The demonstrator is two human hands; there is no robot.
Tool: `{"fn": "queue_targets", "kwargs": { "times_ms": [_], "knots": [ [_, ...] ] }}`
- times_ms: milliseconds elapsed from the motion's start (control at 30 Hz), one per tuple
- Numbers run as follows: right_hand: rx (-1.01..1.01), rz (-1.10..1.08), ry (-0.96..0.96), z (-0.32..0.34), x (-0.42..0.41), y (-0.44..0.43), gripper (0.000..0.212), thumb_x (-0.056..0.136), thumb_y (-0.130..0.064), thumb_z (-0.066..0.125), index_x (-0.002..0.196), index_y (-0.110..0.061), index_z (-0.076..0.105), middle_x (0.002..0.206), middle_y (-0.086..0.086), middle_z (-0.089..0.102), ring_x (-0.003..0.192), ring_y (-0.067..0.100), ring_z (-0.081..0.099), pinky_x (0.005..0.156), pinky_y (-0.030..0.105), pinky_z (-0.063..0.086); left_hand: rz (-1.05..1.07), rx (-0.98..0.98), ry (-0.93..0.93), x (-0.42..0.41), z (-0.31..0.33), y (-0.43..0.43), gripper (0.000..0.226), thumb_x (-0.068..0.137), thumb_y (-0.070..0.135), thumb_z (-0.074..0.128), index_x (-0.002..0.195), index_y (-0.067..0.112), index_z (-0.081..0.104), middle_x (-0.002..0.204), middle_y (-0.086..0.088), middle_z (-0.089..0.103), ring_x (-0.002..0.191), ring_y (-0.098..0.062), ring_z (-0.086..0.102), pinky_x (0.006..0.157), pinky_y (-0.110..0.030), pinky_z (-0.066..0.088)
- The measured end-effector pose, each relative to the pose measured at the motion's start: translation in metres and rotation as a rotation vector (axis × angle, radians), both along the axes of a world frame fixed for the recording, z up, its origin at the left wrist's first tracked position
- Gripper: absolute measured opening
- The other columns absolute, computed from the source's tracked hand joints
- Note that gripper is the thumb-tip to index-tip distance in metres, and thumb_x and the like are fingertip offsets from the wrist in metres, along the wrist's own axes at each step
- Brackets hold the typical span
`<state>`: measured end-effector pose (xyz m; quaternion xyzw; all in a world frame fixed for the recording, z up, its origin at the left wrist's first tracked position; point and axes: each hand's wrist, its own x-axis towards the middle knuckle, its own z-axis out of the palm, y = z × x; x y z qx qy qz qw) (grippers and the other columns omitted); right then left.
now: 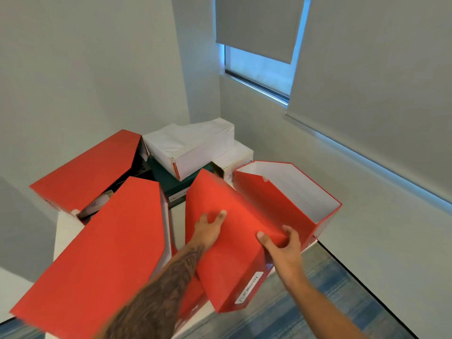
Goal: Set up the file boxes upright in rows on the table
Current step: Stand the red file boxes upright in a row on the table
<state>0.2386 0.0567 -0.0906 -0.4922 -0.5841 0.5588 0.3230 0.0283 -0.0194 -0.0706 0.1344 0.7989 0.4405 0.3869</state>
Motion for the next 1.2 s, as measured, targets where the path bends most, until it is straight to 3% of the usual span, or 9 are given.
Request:
{"fn": "queue_targets", "kwargs": {
  "times_ms": [200,367,500,600,733,833,1033,1133,1200],
  "knots": [
    [0.413,0.174,-0.048,0.023,0.009,-0.039,0.097,0.061,-0.071,0.082,0.139,-0.030,0.042,0.138,-0.017,0.035,0.130,-0.006,0.040,0.103,0.013,0.037,0.119,0.020,-0.279,0.006,0.036,0.007,0.117,0.055,0.084,0.071,0.149,0.026,0.032,0.146,-0.006,0.048,0.124,-0.037,0.055,0.083,-0.059,0.050],
    [0.172,0.239,-0.079,0.032,0.009,-0.038,0.075,0.082,-0.081,0.049,0.142,-0.036,0.043,0.133,-0.016,0.051,0.116,-0.002,0.056,0.087,0.014,0.048,0.112,0.041,-0.227,0.004,0.012,-0.007,0.108,0.057,0.072,0.077,0.147,0.028,0.035,0.135,-0.004,0.061,0.114,-0.035,0.063,0.087,-0.056,0.052],
    [-0.075,0.432,-0.224,0.027,-0.012,-0.004,0.044,0.099,-0.053,0.054,0.132,-0.024,0.057,0.129,-0.005,0.065,0.109,0.010,0.065,0.098,0.031,0.050,0.054,0.105,-0.158,0.010,0.007,-0.014,0.079,0.073,0.046,0.082,0.139,0.017,0.049,0.114,-0.003,0.071,0.097,-0.026,0.072,0.085,-0.054,0.059],
    [-0.024,0.527,-0.192,0.020,-0.013,-0.004,0.035,0.102,-0.038,0.057,0.136,-0.028,0.057,0.126,-0.008,0.070,0.106,0.004,0.068,0.091,0.025,0.054,0.023,0.218,-0.137,0.027,0.022,-0.020,0.053,0.090,0.017,0.072,0.137,0.010,0.049,0.108,0.002,0.069,0.096,-0.020,0.070,0.085,-0.042,0.059],
    [0.051,0.551,-0.085,0.014,0.003,-0.008,0.048,0.098,-0.039,0.064,0.142,-0.033,0.048,0.132,-0.015,0.065,0.114,-0.001,0.064,0.089,0.017,0.052,0.141,0.320,-0.154,0.030,0.038,-0.023,0.042,0.095,0.049,0.061,0.122,0.018,0.054,0.112,-0.001,0.067,0.097,-0.019,0.069,0.071,-0.038,0.058],
    [0.114,0.535,-0.068,0.017,0.009,-0.008,0.055,0.098,-0.032,0.067,0.145,-0.039,0.038,0.137,-0.023,0.057,0.123,-0.007,0.056,0.097,0.017,0.049,0.244,0.352,-0.182,0.024,0.045,-0.020,0.071,0.084,0.078,0.045,0.120,0.018,0.059,0.115,-0.005,0.070,0.101,-0.022,0.069,0.079,-0.044,0.058],
    [0.246,0.581,-0.212,-0.005,0.025,-0.005,0.059,0.089,0.003,0.057,0.134,-0.034,0.047,0.130,-0.032,0.056,0.128,-0.006,0.052,0.101,0.024,0.045,0.271,0.346,-0.375,0.006,0.052,-0.019,0.107,0.068,0.096,0.036,0.134,0.014,0.057,0.125,-0.014,0.064,0.119,-0.033,0.059,0.092,-0.052,0.051],
    [-0.060,0.469,-0.074,-0.021,0.022,-0.002,0.045,0.079,0.001,0.052,0.119,-0.019,0.058,0.115,-0.003,0.074,0.114,0.017,0.064,0.087,0.031,0.050,0.188,0.246,-0.422,0.001,0.038,-0.023,0.121,0.053,0.105,0.035,0.123,0.013,0.069,0.135,-0.014,0.060,0.123,-0.034,0.056,0.097,-0.052,0.049],
    [-0.294,0.379,0.001,-0.018,0.018,-0.004,0.029,0.095,-0.019,0.054,0.124,-0.023,0.060,0.115,0.004,0.076,0.109,0.021,0.069,0.084,0.037,0.057,0.102,0.195,-0.478,0.006,0.035,-0.030,0.120,0.051,0.104,0.039,0.117,0.008,0.070,0.095,-0.011,0.067,0.081,-0.025,0.063,0.069,-0.031,0.051]
  ]
}}
